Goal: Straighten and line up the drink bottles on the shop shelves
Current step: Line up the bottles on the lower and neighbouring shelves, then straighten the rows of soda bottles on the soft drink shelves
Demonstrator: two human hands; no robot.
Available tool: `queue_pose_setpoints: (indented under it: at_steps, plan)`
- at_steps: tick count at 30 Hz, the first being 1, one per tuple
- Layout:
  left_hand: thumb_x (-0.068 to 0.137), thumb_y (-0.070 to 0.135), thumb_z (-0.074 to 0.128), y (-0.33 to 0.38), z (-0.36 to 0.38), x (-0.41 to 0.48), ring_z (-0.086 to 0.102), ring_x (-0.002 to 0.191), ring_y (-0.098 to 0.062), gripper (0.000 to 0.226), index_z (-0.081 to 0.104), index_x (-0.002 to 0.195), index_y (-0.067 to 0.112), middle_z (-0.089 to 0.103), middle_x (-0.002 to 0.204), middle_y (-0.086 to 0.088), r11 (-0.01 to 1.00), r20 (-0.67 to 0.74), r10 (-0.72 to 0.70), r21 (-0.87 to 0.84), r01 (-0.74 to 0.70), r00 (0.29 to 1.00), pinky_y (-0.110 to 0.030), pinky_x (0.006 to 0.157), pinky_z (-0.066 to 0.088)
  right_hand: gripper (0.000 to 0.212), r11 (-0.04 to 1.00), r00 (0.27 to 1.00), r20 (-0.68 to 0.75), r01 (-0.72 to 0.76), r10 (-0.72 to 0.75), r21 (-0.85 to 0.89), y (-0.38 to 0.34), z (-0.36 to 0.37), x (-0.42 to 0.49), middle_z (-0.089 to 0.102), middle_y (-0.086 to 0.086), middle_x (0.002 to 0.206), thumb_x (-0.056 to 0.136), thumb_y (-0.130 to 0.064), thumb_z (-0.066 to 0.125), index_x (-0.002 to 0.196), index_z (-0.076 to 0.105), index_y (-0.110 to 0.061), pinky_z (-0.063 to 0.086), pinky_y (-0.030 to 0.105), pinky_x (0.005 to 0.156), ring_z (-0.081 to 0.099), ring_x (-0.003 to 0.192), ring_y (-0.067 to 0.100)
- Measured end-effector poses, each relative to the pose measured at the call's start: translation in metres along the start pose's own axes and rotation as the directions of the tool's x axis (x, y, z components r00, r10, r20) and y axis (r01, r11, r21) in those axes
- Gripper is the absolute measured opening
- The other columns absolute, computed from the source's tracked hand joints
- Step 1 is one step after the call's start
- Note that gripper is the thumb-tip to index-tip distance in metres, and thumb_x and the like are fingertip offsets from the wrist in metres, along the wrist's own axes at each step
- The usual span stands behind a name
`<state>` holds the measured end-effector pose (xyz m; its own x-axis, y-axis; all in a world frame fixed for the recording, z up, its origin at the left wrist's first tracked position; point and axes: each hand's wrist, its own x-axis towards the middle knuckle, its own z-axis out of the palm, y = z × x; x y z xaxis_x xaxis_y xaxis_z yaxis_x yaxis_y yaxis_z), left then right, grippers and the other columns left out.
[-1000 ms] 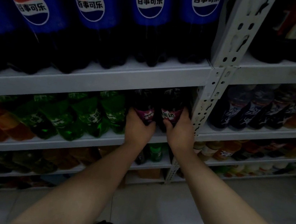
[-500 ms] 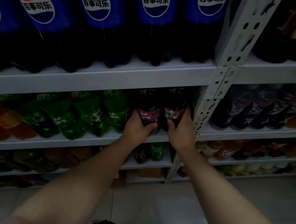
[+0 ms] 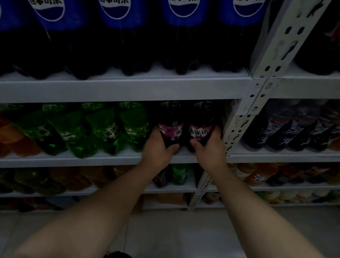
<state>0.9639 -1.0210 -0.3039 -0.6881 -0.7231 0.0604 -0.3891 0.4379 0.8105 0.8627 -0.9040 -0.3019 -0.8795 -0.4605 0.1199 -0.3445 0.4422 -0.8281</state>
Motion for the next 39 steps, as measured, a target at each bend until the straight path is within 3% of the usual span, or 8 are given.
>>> queue_pose_setpoints:
  at_steps: [4,10,17,21,26,30,34,39]
  plan:
    - [0.074,0.029,0.078,0.005,0.002,0.0,0.054,0.116,-0.027,0.078,0.035,0.134,0.006,0.055,0.127,-0.012,0.997,-0.019,-0.062,0.043,0.063,0.998,-0.022,0.086,0.04,0.075,0.998,0.998,0.034,0.06,-0.061,0.018,0.001,-0.001,0.002,0.048,0.013,0.137,0.08,-0.019,0.073,0.141,0.03,-0.007,0.03,0.022,0.099,0.046,0.125,0.027]
    - [0.064,0.044,0.083,0.015,0.017,-0.001,0.055,0.111,-0.026,0.087,0.04,0.129,0.006,0.053,0.125,-0.013,0.984,-0.174,-0.171,0.016,0.176,0.97,-0.029,0.08,0.045,0.082,0.998,0.993,-0.105,-0.058,0.053,-0.039,-0.004,0.007,-0.004,0.057,0.011,0.126,0.069,-0.038,0.081,0.131,0.039,-0.007,0.044,0.029,0.085,0.056,0.112,0.026]
    - [0.074,0.022,0.079,-0.001,-0.004,0.014,0.053,0.117,-0.025,0.077,0.034,0.136,0.004,0.055,0.129,-0.012,0.996,0.103,-0.088,-0.013,0.089,0.991,-0.019,0.085,0.037,0.072,0.999,1.0,-0.019,-0.005,0.004,-0.046,-0.002,0.001,-0.002,0.053,0.016,0.131,0.08,-0.026,0.073,0.137,0.035,-0.004,0.033,0.021,0.088,0.052,0.118,0.03]
    - [0.069,0.036,0.08,0.012,0.0,0.004,0.061,0.103,-0.026,0.076,0.041,0.127,0.004,0.062,0.118,-0.013,0.983,-0.062,-0.146,0.103,0.152,0.987,-0.023,0.071,0.045,0.074,0.997,0.998,-0.048,-0.036,0.033,-0.068,-0.005,0.001,-0.005,0.057,0.012,0.128,0.077,-0.036,0.075,0.136,0.04,-0.01,0.035,0.022,0.085,0.054,0.115,0.028]
    - [0.065,0.051,0.081,0.025,0.014,-0.004,0.058,0.108,-0.029,0.092,0.036,0.132,0.007,0.056,0.124,-0.014,0.971,-0.152,-0.196,0.107,0.214,0.969,-0.034,0.078,0.05,0.083,0.993,0.986,-0.146,-0.093,0.082,-0.071,-0.013,0.005,-0.005,0.058,0.012,0.125,0.07,-0.043,0.078,0.134,0.038,-0.009,0.042,0.027,0.079,0.057,0.111,0.029]
    - [0.072,0.038,0.08,0.014,0.006,0.006,0.057,0.111,-0.029,0.079,0.037,0.13,0.005,0.057,0.125,-0.014,0.985,-0.07,-0.156,0.066,0.161,0.985,-0.031,0.084,0.047,0.077,0.995,0.993,-0.105,-0.069,0.061,-0.072,-0.012,0.006,-0.003,0.056,0.015,0.128,0.076,-0.037,0.076,0.136,0.038,-0.008,0.045,0.034,0.088,0.054,0.114,0.032]
    - [0.072,0.031,0.082,0.004,-0.009,0.017,0.054,0.115,-0.025,0.084,0.033,0.134,0.002,0.056,0.129,-0.012,0.989,0.093,-0.142,0.044,0.138,0.986,-0.019,0.083,0.04,0.073,0.998,0.999,-0.027,-0.048,0.047,-0.045,-0.01,0.001,0.0,0.056,0.013,0.129,0.077,-0.034,0.075,0.136,0.039,-0.009,0.039,0.026,0.086,0.054,0.116,0.031]
    - [0.066,0.045,0.083,0.007,-0.01,0.014,0.058,0.11,-0.026,0.083,0.045,0.128,0.004,0.059,0.124,-0.012,0.975,0.047,-0.17,0.151,0.162,0.984,-0.024,0.081,0.046,0.074,0.998,0.999,-0.001,-0.05,0.05,-0.027,-0.01,0.0,-0.002,0.056,0.011,0.129,0.076,-0.031,0.077,0.135,0.039,-0.008,0.036,0.021,0.084,0.053,0.116,0.028]
